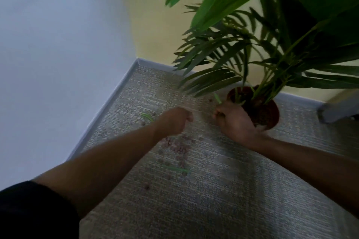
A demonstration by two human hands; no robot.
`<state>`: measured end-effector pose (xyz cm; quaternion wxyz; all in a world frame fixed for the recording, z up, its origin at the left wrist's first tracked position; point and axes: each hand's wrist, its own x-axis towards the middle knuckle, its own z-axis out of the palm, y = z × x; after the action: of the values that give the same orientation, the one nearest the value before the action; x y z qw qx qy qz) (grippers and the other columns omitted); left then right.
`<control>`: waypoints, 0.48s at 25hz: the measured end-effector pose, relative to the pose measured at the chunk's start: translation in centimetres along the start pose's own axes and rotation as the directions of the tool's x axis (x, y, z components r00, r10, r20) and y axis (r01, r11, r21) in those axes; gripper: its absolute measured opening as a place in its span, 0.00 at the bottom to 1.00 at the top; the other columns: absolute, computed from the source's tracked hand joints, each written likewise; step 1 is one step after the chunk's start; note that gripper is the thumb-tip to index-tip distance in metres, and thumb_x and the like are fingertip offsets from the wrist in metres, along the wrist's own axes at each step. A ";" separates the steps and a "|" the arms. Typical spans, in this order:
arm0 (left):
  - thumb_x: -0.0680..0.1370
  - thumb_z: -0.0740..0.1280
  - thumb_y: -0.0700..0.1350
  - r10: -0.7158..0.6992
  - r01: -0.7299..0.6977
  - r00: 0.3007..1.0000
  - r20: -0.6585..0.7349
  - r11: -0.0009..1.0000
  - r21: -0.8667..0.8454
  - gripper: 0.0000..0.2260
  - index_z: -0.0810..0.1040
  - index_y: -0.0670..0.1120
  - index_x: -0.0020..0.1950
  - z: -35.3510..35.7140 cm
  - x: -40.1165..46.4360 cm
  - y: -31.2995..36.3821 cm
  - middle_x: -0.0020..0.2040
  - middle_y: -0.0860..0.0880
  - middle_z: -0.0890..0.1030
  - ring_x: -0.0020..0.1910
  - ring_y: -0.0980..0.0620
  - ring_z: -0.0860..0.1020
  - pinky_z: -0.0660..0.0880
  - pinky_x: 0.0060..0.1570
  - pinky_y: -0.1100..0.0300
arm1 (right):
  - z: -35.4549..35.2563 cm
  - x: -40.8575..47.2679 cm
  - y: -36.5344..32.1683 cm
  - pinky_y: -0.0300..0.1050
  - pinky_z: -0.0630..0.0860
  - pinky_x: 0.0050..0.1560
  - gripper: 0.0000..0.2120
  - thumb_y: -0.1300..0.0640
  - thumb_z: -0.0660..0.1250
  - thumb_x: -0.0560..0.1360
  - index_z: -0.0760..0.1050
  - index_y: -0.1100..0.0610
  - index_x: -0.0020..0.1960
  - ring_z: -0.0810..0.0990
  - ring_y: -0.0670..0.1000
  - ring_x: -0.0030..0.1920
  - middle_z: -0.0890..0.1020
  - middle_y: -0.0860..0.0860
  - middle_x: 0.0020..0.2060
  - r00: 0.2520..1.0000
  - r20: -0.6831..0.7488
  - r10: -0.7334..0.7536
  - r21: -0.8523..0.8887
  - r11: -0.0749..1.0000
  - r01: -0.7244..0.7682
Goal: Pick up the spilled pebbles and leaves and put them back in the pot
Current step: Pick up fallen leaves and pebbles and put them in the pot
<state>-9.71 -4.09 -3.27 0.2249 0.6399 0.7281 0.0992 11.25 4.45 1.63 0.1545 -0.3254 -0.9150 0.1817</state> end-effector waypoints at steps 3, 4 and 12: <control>0.76 0.61 0.36 0.021 -0.040 0.996 0.085 0.972 0.231 0.19 0.72 0.51 0.65 0.7 -2.9 -4.2 0.61 0.45 0.76 0.56 0.43 0.79 0.75 0.50 0.52 | 2.9 0.3 -2.1 0.45 0.77 0.45 0.07 0.65 0.66 0.72 0.80 0.55 0.43 0.80 0.49 0.43 0.83 0.49 0.41 0.959 0.249 -0.135 0.056 0.991 0.125; 0.77 0.60 0.37 0.012 -0.037 0.995 0.098 0.965 0.260 0.19 0.71 0.49 0.67 0.8 -3.3 -5.3 0.61 0.44 0.75 0.56 0.42 0.79 0.76 0.49 0.50 | 4.1 0.1 -2.5 0.43 0.76 0.44 0.06 0.63 0.67 0.73 0.81 0.54 0.44 0.80 0.47 0.42 0.83 0.47 0.41 0.940 0.320 -0.113 0.067 0.993 0.097; 0.79 0.56 0.37 -0.042 0.003 0.995 0.088 0.915 0.403 0.23 0.64 0.49 0.74 1.8 -2.9 -9.6 0.73 0.44 0.67 0.64 0.41 0.75 0.76 0.56 0.48 | 12.1 -0.5 -4.3 0.40 0.73 0.43 0.06 0.53 0.70 0.71 0.80 0.51 0.48 0.81 0.48 0.45 0.83 0.48 0.44 0.822 0.567 -0.048 0.061 0.998 0.017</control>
<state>-17.18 -8.73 -8.44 0.1242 0.6681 0.7286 -0.0857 4.46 -1.77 -7.37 -0.1132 -0.2367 -0.9197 0.2920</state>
